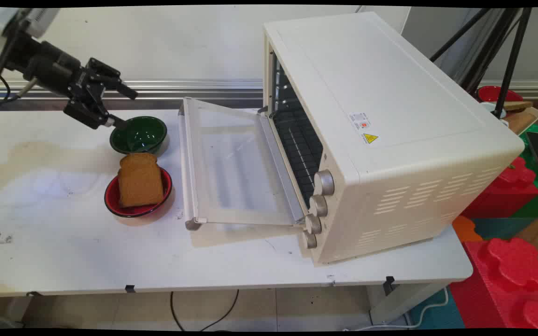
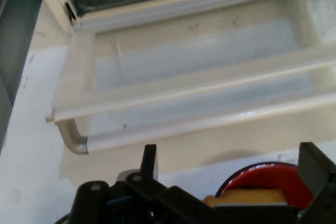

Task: Close the oven

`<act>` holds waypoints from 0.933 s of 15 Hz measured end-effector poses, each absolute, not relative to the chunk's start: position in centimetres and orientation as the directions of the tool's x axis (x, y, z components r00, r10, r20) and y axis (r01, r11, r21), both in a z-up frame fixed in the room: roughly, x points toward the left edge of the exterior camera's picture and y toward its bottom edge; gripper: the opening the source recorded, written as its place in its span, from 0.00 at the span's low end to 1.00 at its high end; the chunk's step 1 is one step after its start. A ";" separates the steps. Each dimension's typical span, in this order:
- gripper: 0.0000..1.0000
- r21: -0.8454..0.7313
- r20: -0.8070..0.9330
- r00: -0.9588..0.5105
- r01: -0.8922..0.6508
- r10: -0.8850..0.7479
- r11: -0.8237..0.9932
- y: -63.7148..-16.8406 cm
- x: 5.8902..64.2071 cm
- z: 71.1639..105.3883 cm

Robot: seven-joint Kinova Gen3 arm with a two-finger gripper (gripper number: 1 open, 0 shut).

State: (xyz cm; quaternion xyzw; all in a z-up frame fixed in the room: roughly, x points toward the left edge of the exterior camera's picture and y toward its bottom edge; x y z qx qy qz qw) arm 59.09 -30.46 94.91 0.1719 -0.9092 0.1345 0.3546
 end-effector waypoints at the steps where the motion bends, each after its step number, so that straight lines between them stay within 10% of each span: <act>1: 1.00 -0.122 0.683 -0.695 -0.409 -0.223 0.904 -30.7 59.2 94.5; 14: 1.00 -0.109 0.627 -0.743 -0.382 -0.234 0.918 -33.9 56.3 86.4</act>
